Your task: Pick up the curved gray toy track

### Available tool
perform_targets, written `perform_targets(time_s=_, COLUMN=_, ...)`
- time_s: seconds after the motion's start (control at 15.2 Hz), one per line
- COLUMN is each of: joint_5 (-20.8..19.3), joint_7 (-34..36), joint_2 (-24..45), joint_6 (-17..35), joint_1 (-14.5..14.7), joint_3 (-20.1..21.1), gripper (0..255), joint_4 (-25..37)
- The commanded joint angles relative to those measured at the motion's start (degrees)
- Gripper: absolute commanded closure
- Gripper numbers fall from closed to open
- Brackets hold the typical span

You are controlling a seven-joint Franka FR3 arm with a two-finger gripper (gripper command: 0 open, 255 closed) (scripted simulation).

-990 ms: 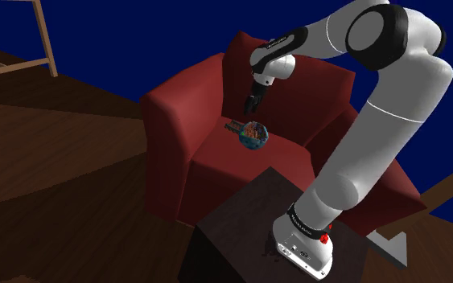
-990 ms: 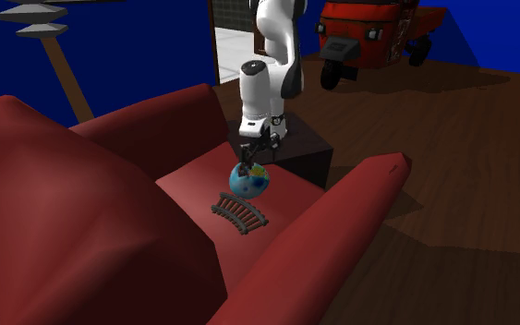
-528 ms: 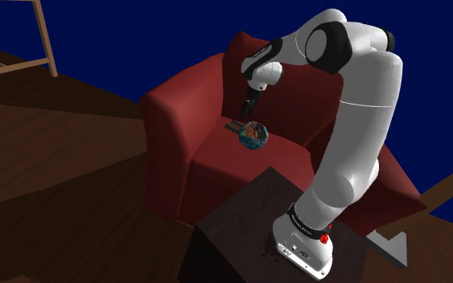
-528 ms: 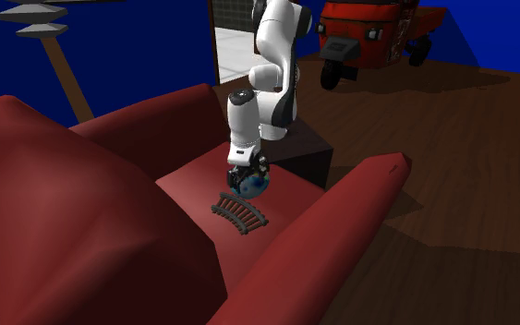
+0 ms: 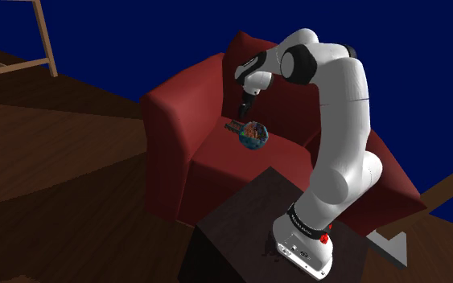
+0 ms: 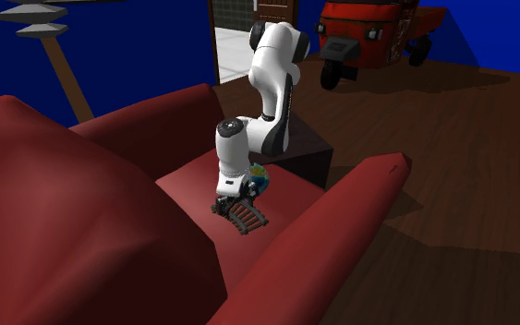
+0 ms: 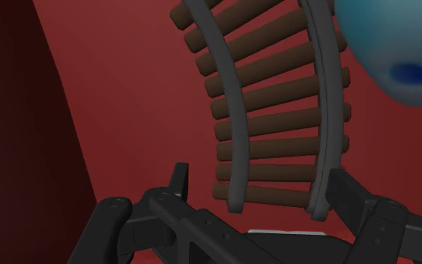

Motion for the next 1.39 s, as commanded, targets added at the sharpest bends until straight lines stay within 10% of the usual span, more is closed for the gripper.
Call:
perform_targets(time_s=0.0, joint_5=0.36, joint_7=-0.39, joint_2=1.55, joint_6=0.44, joint_1=-0.53, joint_3=0.36, gripper=0, joint_4=1.13)
perform_targets(time_s=0.46, joint_5=1.4, joint_7=-0.96, joint_2=4.46, joint_6=3.02, joint_1=-1.16, joint_3=1.28, gripper=0, joint_4=1.41)
perform_targets(time_s=0.53, joint_5=1.4, joint_7=-0.92, joint_2=4.42, joint_6=3.06, joint_1=-1.1, joint_3=1.28, gripper=255, joint_4=1.33)
perform_targets(time_s=1.32, joint_5=0.85, joint_7=-0.66, joint_2=2.86, joint_6=1.66, joint_1=-0.81, joint_3=0.78, gripper=255, joint_4=1.18)
